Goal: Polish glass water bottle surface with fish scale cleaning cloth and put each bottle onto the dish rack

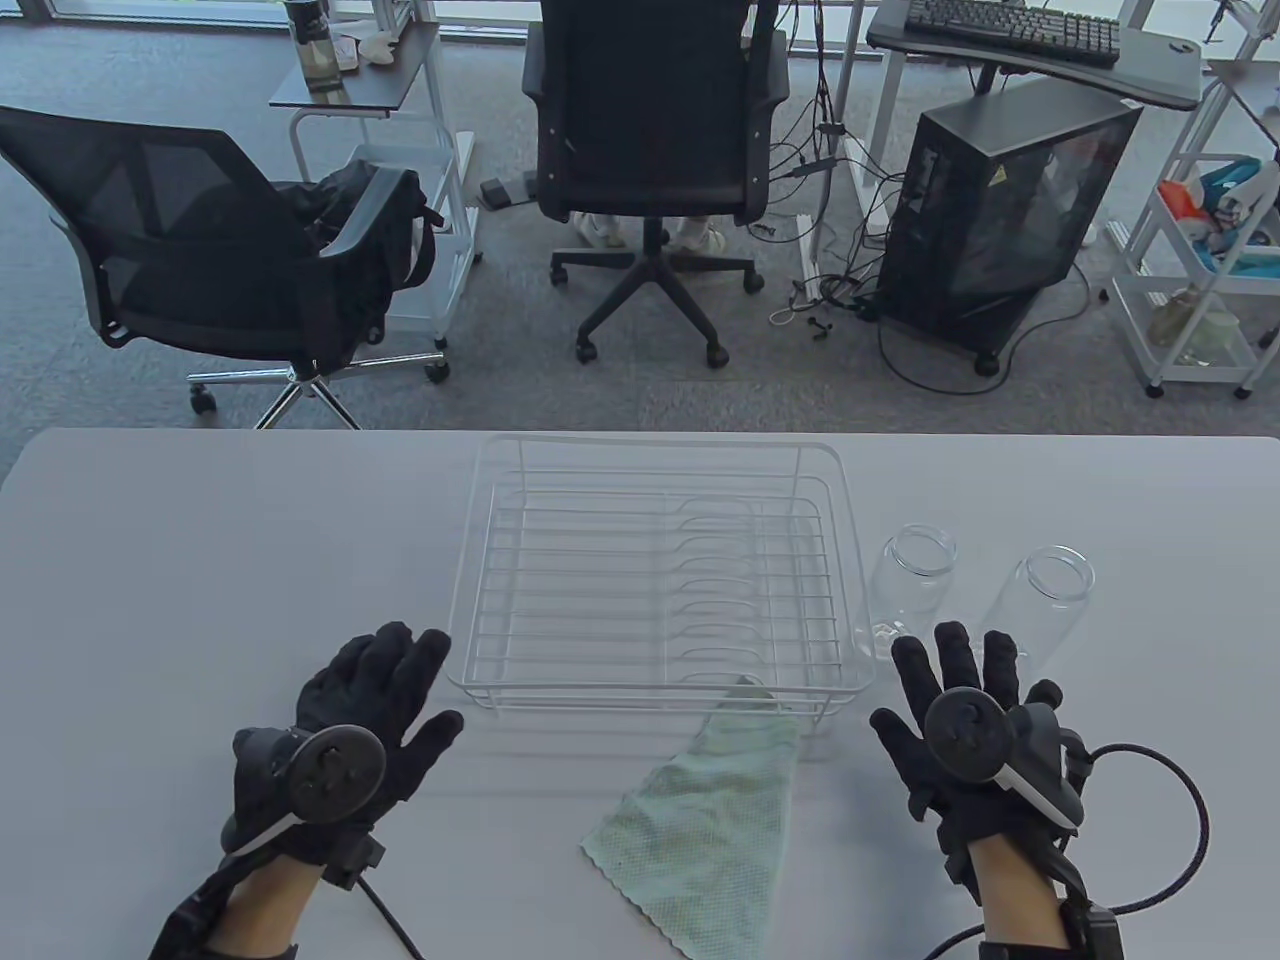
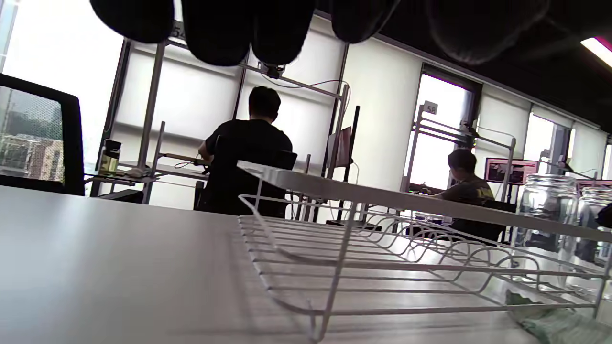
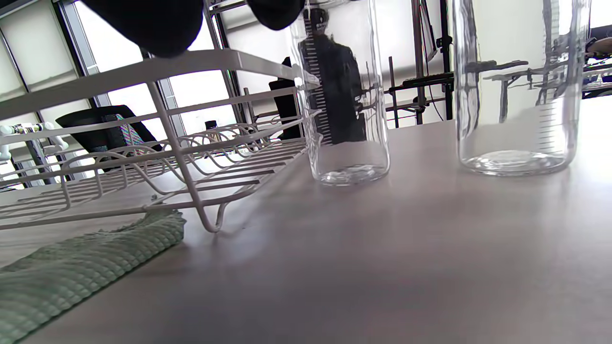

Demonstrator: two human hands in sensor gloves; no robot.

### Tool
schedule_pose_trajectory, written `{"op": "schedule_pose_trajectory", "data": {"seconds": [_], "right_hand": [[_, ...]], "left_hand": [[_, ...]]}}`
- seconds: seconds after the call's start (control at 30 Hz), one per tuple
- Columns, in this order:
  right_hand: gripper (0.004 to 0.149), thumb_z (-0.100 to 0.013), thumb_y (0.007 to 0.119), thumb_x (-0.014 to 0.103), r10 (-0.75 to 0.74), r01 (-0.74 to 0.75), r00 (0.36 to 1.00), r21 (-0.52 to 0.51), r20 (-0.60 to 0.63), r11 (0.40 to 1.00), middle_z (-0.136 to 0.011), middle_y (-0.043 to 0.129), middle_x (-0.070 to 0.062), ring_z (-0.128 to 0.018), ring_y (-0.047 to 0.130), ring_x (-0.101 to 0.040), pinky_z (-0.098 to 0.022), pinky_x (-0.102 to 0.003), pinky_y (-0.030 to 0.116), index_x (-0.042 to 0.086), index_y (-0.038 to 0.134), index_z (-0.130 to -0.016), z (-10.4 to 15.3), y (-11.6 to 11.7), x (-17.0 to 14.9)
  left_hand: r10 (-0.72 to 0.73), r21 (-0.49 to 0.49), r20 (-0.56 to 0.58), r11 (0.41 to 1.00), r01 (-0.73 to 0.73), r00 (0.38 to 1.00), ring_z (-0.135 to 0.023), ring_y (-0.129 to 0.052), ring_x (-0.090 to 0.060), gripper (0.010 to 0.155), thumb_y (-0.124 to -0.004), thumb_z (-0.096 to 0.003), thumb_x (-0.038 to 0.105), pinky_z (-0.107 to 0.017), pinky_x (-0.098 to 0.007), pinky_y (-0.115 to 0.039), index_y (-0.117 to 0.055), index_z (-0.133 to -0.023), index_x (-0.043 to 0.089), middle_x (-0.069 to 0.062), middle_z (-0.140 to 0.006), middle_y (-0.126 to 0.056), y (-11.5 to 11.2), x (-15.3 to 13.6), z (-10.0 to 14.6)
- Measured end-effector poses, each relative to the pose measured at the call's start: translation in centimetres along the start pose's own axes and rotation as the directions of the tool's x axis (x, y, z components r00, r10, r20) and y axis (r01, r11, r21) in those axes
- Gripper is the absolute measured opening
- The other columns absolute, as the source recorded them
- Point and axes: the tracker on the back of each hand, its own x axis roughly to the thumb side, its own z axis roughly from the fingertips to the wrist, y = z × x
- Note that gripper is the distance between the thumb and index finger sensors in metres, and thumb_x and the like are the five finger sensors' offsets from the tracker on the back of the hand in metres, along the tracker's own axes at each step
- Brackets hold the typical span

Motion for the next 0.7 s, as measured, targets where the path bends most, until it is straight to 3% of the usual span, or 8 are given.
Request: {"op": "schedule_pose_trajectory", "data": {"seconds": [0.13,0.3,0.43,0.6,0.7], "right_hand": [[0.075,-0.054,0.055,0.061,-0.019,0.019,1.000,0.000,-0.017,1.000,-0.118,0.014,-0.013,-0.102,0.009,-0.058,-0.054,-0.085,0.023,0.024,0.030,-0.114,0.2,-0.1,-0.6],[0.074,-0.054,0.055,0.061,-0.036,0.035,0.999,-0.007,-0.036,0.999,-0.118,0.014,-0.013,-0.102,0.012,-0.058,-0.054,-0.085,0.024,0.024,0.030,-0.114,0.4,-0.3,-1.2],[0.074,-0.054,0.056,0.060,-0.061,0.060,0.997,-0.020,-0.048,0.998,-0.118,0.015,-0.013,-0.102,0.011,-0.058,-0.054,-0.085,0.024,0.024,0.031,-0.114,0.6,-0.6,-1.8],[0.074,-0.054,0.056,0.060,-0.082,0.081,0.994,-0.027,-0.066,0.996,-0.118,0.015,-0.014,-0.102,0.011,-0.058,-0.054,-0.085,0.024,0.024,0.031,-0.114,0.8,-0.9,-2.6],[0.074,-0.054,0.056,0.060,-0.089,0.086,0.993,-0.032,-0.074,0.996,-0.118,0.016,-0.014,-0.102,0.011,-0.058,-0.055,-0.085,0.024,0.024,0.031,-0.114,1.0,-1.0,-2.8]], "left_hand": [[-0.049,-0.055,0.221,0.997,0.063,0.974,-0.096,-0.078,-0.044,0.072,-0.068,-0.0554,0.066,-0.063,-0.059,-0.071,-0.050,-0.117,0.033,-0.013,-0.119,-0.067,-0.4,6.7,-1.4],[-0.066,-0.192,0.441,0.967,0.166,0.895,-0.091,-0.084,-0.037,0.073,-0.069,-0.0545,0.066,-0.060,-0.053,-0.075,-0.048,-0.117,0.035,-0.009,-0.118,-0.068,-3.1,14.0,-3.7],[0.013,-0.327,0.503,0.928,0.176,0.864,-0.091,-0.083,-0.036,0.074,-0.070,-0.0542,0.066,-0.060,-0.052,-0.075,-0.046,-0.117,0.036,-0.009,-0.119,-0.066,-6.0,17.2,-5.3],[0.068,-0.480,0.493,0.853,0.206,0.867,-0.096,-0.080,-0.039,0.076,-0.075,-0.0533,0.064,-0.061,-0.054,-0.077,-0.042,-0.117,0.038,-0.011,-0.124,-0.057,-10.0,19.1,-6.9],[0.067,-0.555,0.489,0.793,0.251,0.869,-0.092,-0.083,-0.036,0.079,-0.079,-0.0516,0.061,-0.058,-0.051,-0.080,-0.041,-0.117,0.039,-0.013,-0.124,-0.055,-12.2,19.9,-7.2]]}}
